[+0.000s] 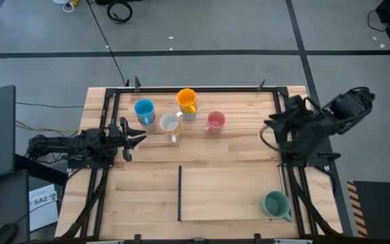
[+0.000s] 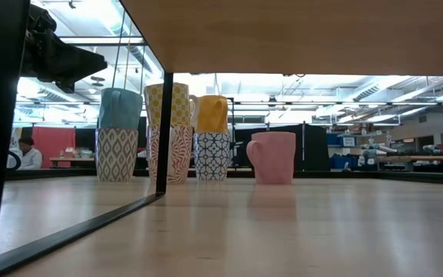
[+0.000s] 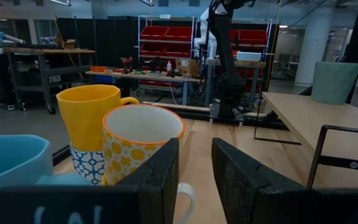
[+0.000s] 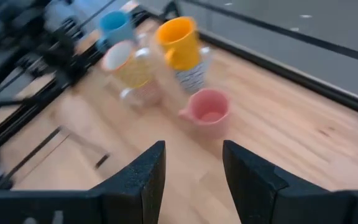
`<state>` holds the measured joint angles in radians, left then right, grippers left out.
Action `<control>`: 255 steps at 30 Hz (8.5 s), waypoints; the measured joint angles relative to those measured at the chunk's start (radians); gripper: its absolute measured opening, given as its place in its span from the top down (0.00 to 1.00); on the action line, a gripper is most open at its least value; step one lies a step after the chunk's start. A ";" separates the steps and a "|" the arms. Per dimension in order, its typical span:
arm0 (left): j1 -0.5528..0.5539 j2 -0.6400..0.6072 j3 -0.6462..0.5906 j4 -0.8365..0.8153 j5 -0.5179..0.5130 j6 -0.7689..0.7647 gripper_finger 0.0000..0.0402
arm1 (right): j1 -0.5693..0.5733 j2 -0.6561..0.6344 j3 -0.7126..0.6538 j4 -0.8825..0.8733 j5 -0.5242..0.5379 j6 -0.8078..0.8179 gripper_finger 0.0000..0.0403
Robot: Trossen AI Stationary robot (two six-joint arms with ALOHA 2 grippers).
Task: Place coffee mugs
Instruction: Put the pink mug on the shelf
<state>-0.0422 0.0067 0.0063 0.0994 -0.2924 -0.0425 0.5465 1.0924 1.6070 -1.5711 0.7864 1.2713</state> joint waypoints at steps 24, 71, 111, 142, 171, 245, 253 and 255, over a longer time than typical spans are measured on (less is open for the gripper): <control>0.000 0.000 0.000 0.000 0.000 0.000 0.74 | -0.791 0.225 0.000 0.205 -0.490 -0.293 0.59; 0.000 0.000 0.001 -0.025 0.001 0.002 0.74 | -0.958 0.690 -0.196 0.563 -0.715 -0.410 0.59; 0.000 0.000 0.001 -0.028 0.001 0.001 0.74 | -0.955 0.689 -0.205 0.560 -0.743 -0.490 0.87; 0.000 0.000 0.000 -0.019 0.000 0.001 0.74 | -0.921 0.688 -0.205 0.541 -0.913 -1.444 0.94; 0.000 0.000 0.000 -0.011 0.000 0.002 0.74 | -0.899 0.689 -0.206 0.545 -0.913 -1.333 0.62; 0.000 0.000 0.000 -0.021 0.001 0.002 0.74 | -0.843 0.690 0.034 0.106 -0.934 -0.688 0.94; 0.000 0.000 0.000 -0.021 0.001 0.002 0.74 | -0.759 0.678 0.281 0.001 -0.949 -0.650 0.94; 0.000 0.000 0.000 -0.021 0.001 0.002 0.74 | -0.722 0.667 0.318 0.004 -0.971 -0.632 0.94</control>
<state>-0.0425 0.0066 0.0066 0.0784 -0.2916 -0.0402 -0.1750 1.7598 1.9245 -1.5669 -0.1851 0.6394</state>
